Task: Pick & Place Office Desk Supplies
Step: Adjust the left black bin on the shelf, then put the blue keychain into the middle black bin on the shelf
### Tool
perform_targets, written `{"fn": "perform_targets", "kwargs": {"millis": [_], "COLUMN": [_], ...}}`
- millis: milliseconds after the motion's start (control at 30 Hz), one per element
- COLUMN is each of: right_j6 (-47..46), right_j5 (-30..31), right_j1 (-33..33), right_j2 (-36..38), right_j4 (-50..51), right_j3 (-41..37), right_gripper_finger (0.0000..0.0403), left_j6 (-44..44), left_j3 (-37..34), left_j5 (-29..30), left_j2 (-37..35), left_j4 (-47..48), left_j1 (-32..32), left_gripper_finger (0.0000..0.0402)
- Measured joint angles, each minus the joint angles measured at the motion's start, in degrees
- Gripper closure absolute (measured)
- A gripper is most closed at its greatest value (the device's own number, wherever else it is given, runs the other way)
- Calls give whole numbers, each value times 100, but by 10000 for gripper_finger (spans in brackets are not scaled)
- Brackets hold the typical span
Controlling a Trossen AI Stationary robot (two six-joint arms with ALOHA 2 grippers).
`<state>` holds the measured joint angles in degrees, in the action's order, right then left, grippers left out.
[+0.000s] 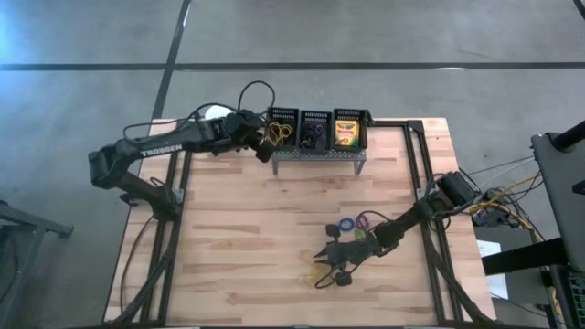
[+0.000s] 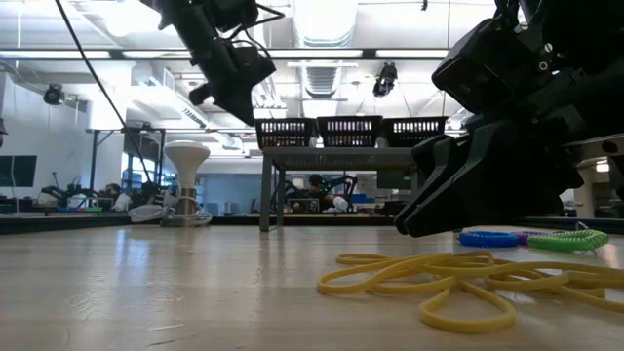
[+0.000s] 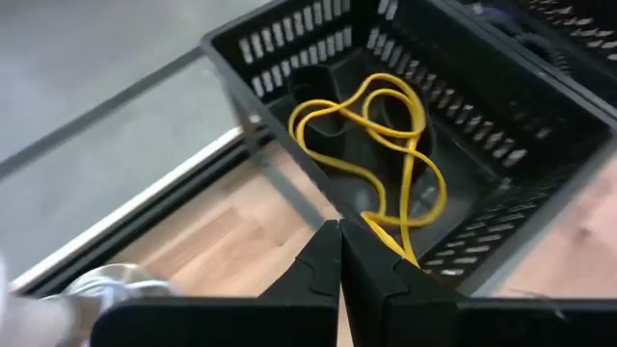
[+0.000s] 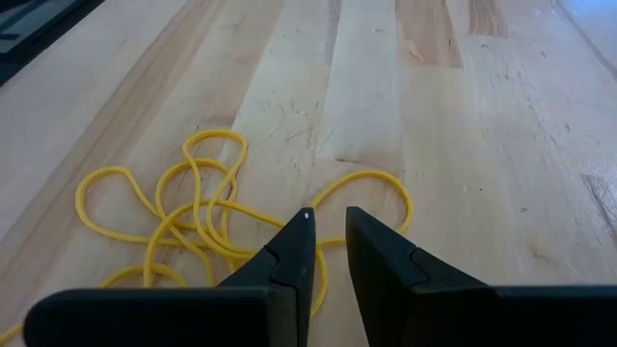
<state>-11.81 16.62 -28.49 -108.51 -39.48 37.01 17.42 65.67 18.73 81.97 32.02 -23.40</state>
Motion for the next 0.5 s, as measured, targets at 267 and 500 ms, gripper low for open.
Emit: {"fn": "perform_targets", "kwargs": {"millis": [267,500], "right_j6": [0,-4], "right_j5": [0,1], "right_j1": [4,4], "right_j2": [0,0], "right_j4": [4,2], "right_j3": [0,0], "right_gripper_finger": [346,346], "left_j6": [44,44], "left_j3": [-7,-7], "left_j5": [-294,-409], "left_j2": [0,-135], "left_j4": [-97,122], "left_j1": [20,55], "left_gripper_finger": [396,396]}}
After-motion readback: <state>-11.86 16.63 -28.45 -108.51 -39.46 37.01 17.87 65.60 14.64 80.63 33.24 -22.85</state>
